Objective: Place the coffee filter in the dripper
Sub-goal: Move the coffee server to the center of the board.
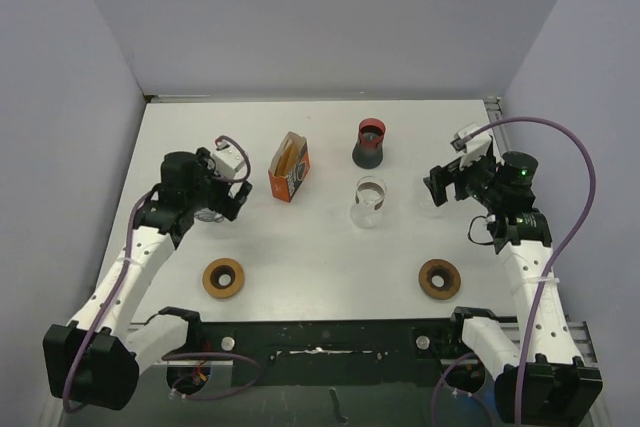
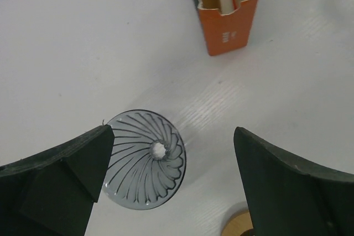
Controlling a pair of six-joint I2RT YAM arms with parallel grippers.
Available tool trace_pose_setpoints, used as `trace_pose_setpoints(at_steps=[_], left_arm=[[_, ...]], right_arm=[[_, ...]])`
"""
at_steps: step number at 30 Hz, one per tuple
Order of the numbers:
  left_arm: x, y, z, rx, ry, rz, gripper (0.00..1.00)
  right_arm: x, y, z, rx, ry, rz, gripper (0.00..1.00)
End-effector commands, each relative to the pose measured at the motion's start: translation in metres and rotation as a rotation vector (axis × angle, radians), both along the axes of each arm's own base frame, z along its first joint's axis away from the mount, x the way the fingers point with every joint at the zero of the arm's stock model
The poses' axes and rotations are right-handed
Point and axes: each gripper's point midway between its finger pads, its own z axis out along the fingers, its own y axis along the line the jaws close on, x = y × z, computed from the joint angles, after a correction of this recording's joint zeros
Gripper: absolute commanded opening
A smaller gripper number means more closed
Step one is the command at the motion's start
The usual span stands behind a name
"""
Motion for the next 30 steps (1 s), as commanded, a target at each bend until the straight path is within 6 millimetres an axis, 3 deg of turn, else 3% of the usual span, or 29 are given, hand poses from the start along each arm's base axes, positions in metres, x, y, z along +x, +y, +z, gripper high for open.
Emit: trace_pose_setpoints(at_steps=[1, 6, 11, 18, 24, 30], left_arm=[[-0.014, -0.043, -0.002, 0.039, 0.007, -0.204, 0.9], [-0.026, -0.084, -0.009, 0.063, 0.03, -0.393, 0.86], [-0.035, -0.107, -0.003, 0.016, 0.05, -0.493, 0.85], [-0.038, -0.108, 0.01, -0.023, 0.011, -0.473, 0.85], [-0.04, -0.097, 0.01, -0.037, -0.002, -0.44, 0.85], [-0.037, -0.093, 0.01, -0.046, -0.016, -0.422, 0.85]], right_arm=[[-0.004, 0.024, -0.007, 0.004, -0.008, 0.164, 0.98], [-0.012, 0.05, -0.02, 0.035, 0.023, 0.305, 0.97], [-0.01, 0.082, -0.032, 0.05, 0.043, 0.426, 0.98], [0.018, 0.129, -0.049, 0.07, 0.152, 0.413, 0.97], [0.041, 0.143, -0.063, 0.056, 0.198, 0.365, 0.98], [0.04, 0.155, -0.082, 0.024, 0.259, 0.37, 0.98]])
